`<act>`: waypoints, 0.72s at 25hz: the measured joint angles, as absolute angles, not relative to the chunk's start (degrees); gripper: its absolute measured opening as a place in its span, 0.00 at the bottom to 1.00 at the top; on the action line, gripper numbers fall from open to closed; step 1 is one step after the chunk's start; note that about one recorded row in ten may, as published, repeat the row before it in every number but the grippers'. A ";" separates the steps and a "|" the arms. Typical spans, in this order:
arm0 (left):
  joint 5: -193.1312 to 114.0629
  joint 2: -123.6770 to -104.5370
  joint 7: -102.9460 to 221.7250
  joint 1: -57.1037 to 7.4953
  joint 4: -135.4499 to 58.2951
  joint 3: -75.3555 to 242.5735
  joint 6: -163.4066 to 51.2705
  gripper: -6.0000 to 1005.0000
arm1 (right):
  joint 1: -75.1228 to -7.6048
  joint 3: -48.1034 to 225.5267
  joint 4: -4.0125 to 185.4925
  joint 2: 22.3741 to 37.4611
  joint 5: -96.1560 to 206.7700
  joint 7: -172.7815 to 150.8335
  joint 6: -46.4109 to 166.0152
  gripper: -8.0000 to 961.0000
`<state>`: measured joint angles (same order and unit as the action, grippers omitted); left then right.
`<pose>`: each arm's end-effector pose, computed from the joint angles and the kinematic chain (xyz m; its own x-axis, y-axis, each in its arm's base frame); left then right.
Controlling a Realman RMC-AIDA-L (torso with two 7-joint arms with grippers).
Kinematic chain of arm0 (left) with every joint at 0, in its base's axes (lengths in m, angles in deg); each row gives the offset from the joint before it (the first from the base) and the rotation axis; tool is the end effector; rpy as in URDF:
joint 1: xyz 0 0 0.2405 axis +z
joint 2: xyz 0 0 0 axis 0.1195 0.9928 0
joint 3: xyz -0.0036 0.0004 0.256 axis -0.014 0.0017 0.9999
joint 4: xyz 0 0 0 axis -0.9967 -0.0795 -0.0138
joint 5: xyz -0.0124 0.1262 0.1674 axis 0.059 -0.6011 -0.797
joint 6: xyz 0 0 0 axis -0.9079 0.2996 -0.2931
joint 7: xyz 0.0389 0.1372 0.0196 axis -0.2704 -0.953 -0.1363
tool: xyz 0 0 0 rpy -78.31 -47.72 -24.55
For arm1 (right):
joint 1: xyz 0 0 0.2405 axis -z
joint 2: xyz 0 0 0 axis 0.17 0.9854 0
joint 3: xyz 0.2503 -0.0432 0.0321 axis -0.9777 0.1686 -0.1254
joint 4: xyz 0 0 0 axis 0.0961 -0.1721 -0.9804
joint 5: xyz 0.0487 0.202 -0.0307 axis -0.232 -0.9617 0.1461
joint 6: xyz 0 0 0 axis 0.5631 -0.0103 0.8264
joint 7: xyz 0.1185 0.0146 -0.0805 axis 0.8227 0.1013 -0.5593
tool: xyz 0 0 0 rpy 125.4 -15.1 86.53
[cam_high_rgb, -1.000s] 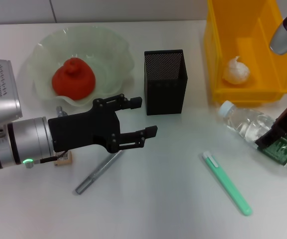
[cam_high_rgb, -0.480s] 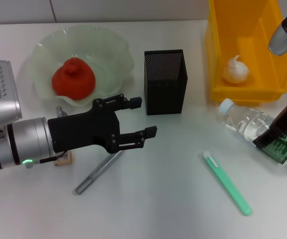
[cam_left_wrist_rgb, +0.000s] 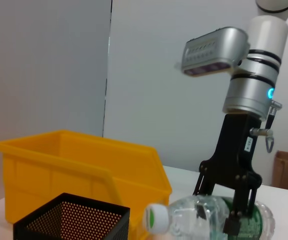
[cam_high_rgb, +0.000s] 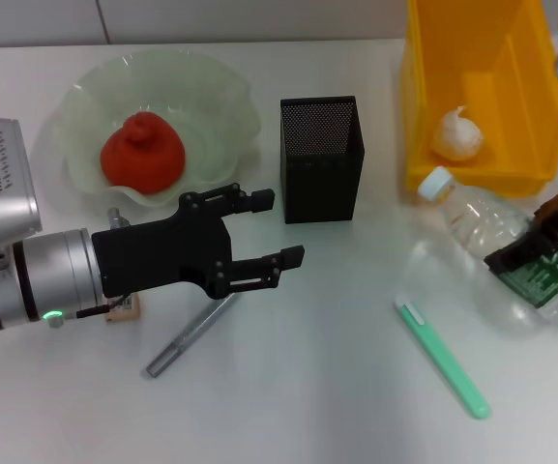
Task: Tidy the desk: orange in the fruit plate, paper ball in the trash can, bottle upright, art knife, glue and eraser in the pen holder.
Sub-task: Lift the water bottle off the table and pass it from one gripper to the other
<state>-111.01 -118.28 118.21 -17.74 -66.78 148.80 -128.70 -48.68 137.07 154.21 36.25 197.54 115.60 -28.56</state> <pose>-0.2480 0.3013 -0.0559 0.8000 0.1449 0.5823 0.2986 -0.9379 -0.1768 0.2312 0.3614 0.0413 0.6798 -0.7002 0.2183 -0.6024 -0.7028 -0.3785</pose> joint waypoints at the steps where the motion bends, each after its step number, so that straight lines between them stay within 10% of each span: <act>1: -111.00 -118.28 118.21 -17.75 -66.78 148.80 -128.71 0.78 | -46.89 137.08 156.93 36.26 195.82 115.32 -29.55 0.72; 18: -105.90 -118.29 118.22 -17.92 -66.78 149.24 -130.85 0.78 | -26.00 135.00 179.62 36.59 165.53 102.63 -33.11 0.72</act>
